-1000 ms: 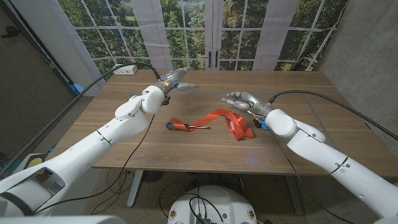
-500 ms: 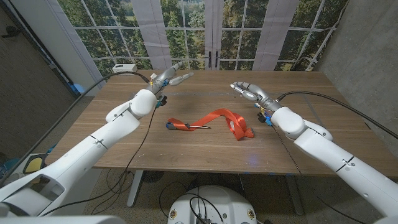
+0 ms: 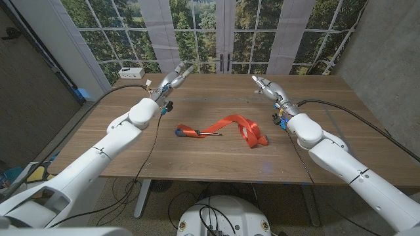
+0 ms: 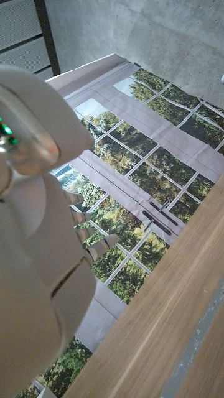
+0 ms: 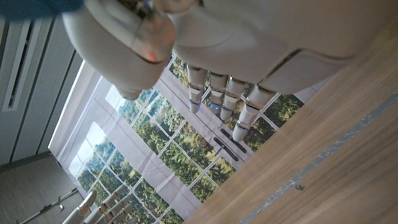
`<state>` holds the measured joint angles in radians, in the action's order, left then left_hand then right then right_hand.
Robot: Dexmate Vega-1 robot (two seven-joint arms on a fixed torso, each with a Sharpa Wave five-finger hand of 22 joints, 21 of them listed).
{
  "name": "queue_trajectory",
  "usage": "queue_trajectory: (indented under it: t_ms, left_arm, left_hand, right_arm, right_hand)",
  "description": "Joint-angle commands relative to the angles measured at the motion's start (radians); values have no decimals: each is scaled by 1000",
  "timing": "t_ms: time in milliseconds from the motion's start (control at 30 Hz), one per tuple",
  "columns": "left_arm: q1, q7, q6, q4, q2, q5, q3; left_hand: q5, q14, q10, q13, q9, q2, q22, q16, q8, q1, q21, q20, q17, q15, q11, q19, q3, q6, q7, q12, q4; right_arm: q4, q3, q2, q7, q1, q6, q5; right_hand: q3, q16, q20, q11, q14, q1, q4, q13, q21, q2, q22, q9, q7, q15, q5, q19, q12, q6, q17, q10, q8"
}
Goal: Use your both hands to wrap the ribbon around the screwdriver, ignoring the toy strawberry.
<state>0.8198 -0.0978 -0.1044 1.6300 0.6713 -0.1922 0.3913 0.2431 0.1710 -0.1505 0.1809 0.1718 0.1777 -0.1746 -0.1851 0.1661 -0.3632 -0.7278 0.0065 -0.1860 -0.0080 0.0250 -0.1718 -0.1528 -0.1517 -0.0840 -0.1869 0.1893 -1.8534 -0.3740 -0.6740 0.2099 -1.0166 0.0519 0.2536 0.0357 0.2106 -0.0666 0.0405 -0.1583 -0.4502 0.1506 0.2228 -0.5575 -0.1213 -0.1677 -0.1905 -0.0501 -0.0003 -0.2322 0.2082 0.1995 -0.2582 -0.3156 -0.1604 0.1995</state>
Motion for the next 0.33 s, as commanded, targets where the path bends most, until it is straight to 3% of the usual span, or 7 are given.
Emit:
queue_trajectory:
  t_ms: [33,67,133,333]
  left_arm:
    - [16,29,-119,-101,-13,-145,-22]
    - [17,21,-128,-110,-16,-142,-21]
    - [9,49,-135,-136,-14,-160,-15]
    - [20,52,-177,-169,-22,-199,-27]
  left_hand:
    - [15,27,-4,1,1,9,-3,-9,17,41,3,1,-1,8,-5,-146,12,17,4,-5,4]
    - [18,27,-2,0,1,13,-3,-9,18,45,3,4,-1,9,-8,-144,10,18,4,-6,4]
    - [29,20,3,0,0,29,-3,-12,19,61,4,3,0,8,-8,-136,-1,26,7,-8,6]
    - [38,23,-2,-1,0,32,-3,-10,17,71,7,1,0,6,-8,-134,-11,24,8,-7,5]
  right_arm:
    - [-35,20,33,114,-24,-50,43]
    - [-33,20,46,127,-34,-31,46]
    - [-41,15,51,142,-47,-22,39]
    - [-73,0,69,185,-59,-29,16]
  right_hand:
    - [10,-2,-19,39,-10,28,1,-8,23,0,-1,-1,1,39,6,-7,3,5,17,-15,-2]
    - [11,1,-32,55,-21,34,-1,-11,32,-2,-1,0,6,62,6,-10,5,1,25,-25,-2]
    - [11,2,-44,67,-29,37,-3,-13,37,-4,-2,0,17,68,6,-8,9,-4,31,-37,0]
    - [11,3,-49,60,-33,39,-5,-15,42,-6,-2,0,19,59,6,-6,7,-6,37,-35,-1]
